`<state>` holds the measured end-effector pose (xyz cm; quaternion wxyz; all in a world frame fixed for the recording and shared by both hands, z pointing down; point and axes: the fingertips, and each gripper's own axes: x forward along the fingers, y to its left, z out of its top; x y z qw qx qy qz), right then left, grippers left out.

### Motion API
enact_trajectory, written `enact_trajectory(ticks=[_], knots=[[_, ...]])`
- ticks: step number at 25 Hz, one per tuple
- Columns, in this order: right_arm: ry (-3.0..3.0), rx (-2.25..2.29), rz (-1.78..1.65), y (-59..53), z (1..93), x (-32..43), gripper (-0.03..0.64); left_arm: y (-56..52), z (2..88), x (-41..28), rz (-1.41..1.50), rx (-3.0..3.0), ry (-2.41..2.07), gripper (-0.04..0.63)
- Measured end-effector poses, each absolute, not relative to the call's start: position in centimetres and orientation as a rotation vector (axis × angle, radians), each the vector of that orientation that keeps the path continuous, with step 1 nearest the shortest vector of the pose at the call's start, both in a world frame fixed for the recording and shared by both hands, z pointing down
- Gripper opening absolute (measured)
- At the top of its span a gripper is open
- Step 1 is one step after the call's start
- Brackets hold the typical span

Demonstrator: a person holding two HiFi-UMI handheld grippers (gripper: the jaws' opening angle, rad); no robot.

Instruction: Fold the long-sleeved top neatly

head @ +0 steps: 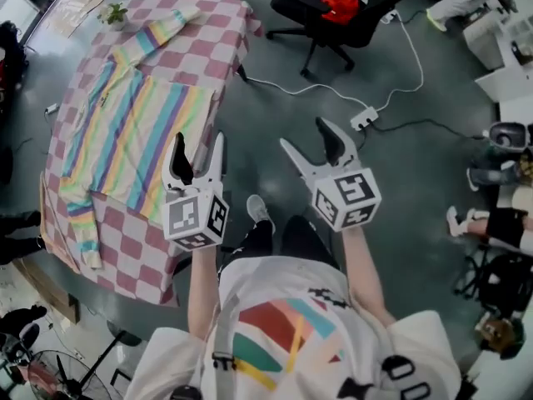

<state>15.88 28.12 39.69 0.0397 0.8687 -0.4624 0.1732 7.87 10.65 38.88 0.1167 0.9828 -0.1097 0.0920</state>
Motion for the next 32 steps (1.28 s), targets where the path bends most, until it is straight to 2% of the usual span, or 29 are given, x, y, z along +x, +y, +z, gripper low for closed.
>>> enact_trajectory(ticks=[11,21,26,32], knots=[[-1.842,2.273,0.461,12.5,39.3,11.3,0.336,0.9,40.3,-2.1,0.172,2.675,-0.821,0.314],[-2.154,1.962,0.448,4.4,40.1,6.9,0.336,-2.3,40.3,-8.9,0.128,2.524,-1.227,0.314],[-2.312,1.763,0.452,0.7,40.8,5.5,0.336,-3.3,40.5,-10.2,0.119,2.423,-1.421,0.314],[-2.416,1.564,0.435,-3.1,40.9,6.5,0.336,-5.0,40.5,-8.3,0.088,2.303,-1.572,0.314]])
